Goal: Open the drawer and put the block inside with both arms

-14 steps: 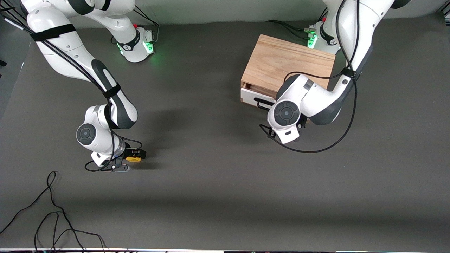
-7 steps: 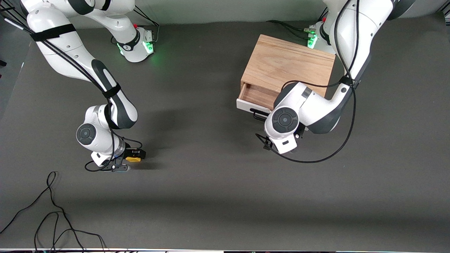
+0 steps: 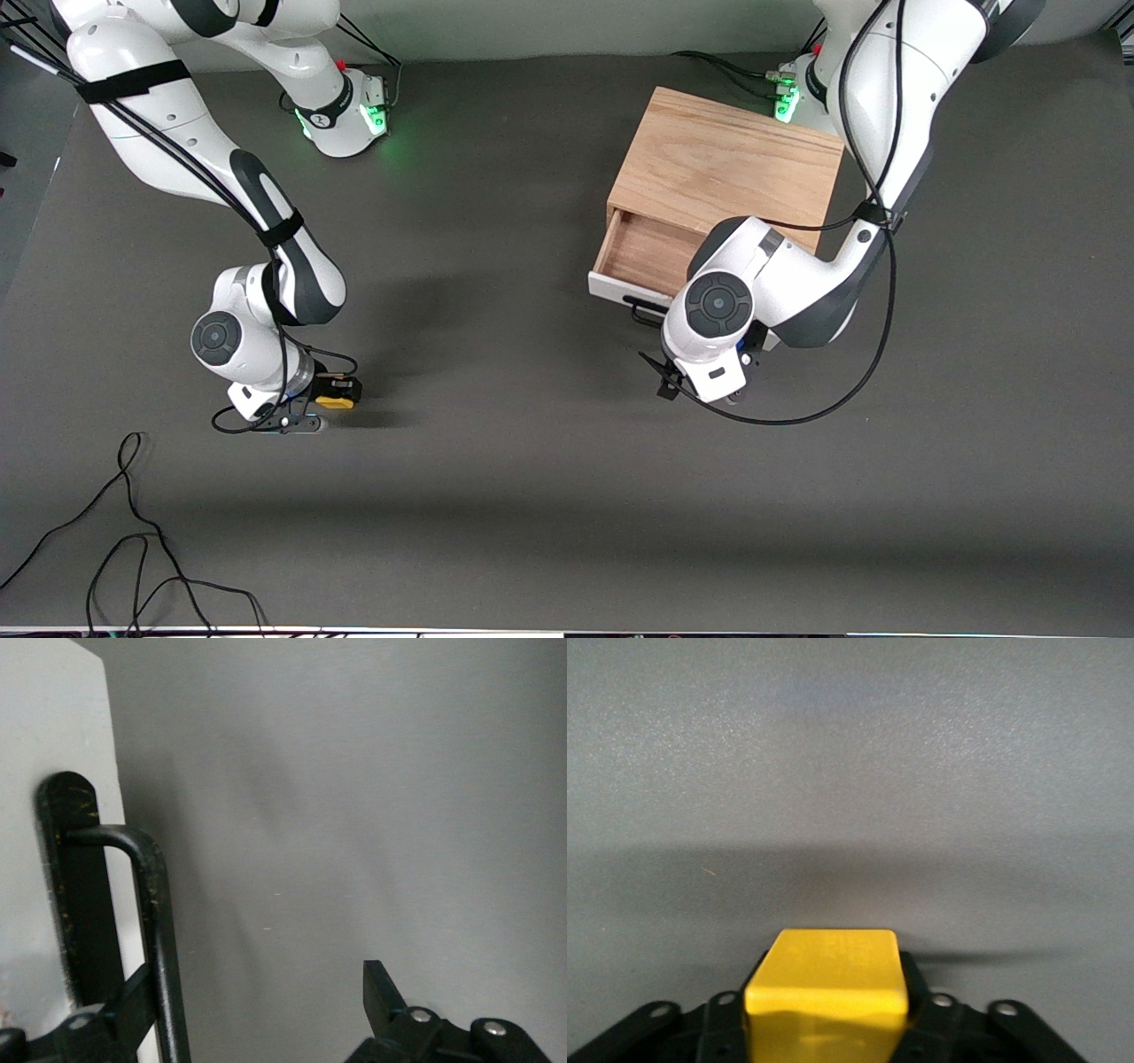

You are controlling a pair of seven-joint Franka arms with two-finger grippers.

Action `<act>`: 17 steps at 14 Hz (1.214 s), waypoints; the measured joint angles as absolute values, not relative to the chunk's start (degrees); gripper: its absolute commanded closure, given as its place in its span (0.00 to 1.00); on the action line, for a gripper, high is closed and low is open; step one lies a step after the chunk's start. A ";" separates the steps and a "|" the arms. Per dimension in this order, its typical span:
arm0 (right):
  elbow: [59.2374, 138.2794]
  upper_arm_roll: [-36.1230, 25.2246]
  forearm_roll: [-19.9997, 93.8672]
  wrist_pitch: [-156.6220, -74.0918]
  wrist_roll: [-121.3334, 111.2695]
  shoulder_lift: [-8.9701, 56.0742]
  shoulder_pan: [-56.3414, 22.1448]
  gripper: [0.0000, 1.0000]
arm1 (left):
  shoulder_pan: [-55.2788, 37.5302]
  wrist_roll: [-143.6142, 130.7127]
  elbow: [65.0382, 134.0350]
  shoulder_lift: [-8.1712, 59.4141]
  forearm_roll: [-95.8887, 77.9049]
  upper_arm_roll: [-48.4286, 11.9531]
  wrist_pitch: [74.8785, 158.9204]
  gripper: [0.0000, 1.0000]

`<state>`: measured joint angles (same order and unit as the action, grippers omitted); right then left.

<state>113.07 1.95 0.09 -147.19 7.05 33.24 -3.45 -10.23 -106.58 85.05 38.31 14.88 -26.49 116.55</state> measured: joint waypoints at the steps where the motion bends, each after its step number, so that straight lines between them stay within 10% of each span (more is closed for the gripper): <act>1: 113.07 1.95 0.09 -147.20 7.05 33.21 -3.46 0.58 | -10.28 -106.58 84.75 38.62 15.50 -26.49 118.17 0.00; 11: 112.11 1.99 0.08 -145.75 7.05 32.94 -4.19 0.71 | -10.35 -106.49 79.29 39.22 18.02 -25.36 123.94 0.00; 17: 103.73 2.03 0.08 -125.65 7.05 26.73 -4.44 0.72 | -8.96 -92.15 68.21 34.27 22.59 -25.27 111.04 0.00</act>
